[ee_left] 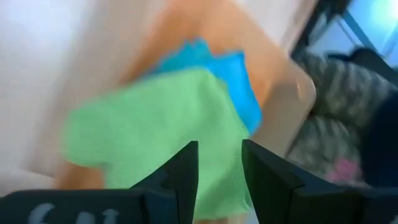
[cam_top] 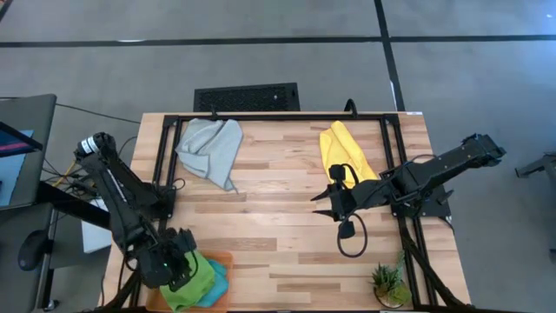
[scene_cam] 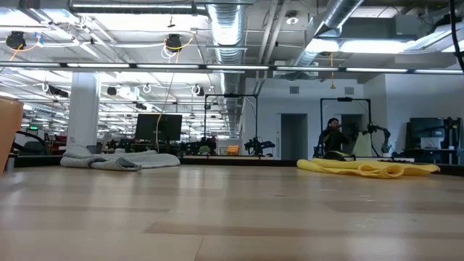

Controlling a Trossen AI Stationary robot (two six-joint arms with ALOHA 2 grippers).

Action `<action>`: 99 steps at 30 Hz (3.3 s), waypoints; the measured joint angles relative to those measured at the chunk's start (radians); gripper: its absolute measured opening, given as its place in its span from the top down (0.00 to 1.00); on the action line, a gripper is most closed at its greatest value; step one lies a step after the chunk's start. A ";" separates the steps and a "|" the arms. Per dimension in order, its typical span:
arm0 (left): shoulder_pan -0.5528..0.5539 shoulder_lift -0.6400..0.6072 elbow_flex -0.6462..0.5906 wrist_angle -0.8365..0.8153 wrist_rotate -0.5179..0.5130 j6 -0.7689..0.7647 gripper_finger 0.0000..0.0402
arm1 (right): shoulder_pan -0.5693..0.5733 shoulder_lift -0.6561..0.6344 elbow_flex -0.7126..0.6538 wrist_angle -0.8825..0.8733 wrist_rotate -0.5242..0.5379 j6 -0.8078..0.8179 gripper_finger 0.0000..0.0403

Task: Fold microfiber towels
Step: Fold the gray microfiber towel

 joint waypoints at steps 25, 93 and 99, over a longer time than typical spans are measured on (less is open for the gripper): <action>0.560 0.000 -0.045 -0.434 -0.193 0.482 0.72 | -0.218 0.229 0.000 0.188 -0.165 -0.129 0.58; 0.619 0.000 -0.073 -0.378 -0.282 0.333 0.72 | -0.498 1.231 0.719 0.400 -0.401 -0.276 0.58; 0.619 0.000 -0.073 -0.373 -0.289 0.338 0.72 | -0.487 1.274 0.721 0.462 -0.402 -0.293 0.58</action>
